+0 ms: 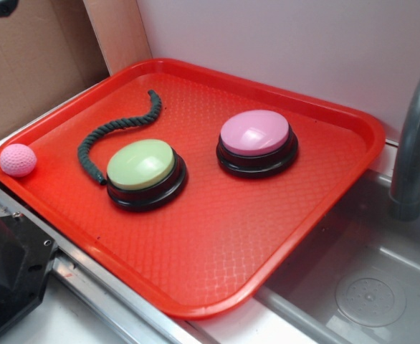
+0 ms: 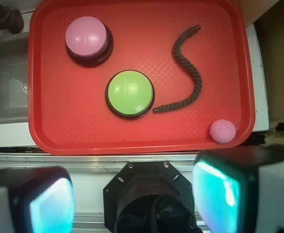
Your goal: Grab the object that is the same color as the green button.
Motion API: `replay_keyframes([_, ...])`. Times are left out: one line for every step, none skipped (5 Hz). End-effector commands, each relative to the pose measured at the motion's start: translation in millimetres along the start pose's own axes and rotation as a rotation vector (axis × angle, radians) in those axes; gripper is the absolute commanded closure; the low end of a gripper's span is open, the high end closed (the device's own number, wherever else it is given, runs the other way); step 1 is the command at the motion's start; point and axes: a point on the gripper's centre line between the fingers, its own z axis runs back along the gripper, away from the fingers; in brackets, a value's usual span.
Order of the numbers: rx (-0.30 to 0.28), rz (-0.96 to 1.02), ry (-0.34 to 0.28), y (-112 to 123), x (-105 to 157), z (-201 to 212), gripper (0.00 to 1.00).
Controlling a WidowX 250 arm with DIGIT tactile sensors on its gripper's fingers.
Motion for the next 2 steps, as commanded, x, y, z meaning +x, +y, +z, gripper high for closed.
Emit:
replay_keyframes([0.000,0.000,0.000,0,0,0,0.00])
replay_keyframes([-0.005,-0.012,-0.053,15,16,-10,0.00])
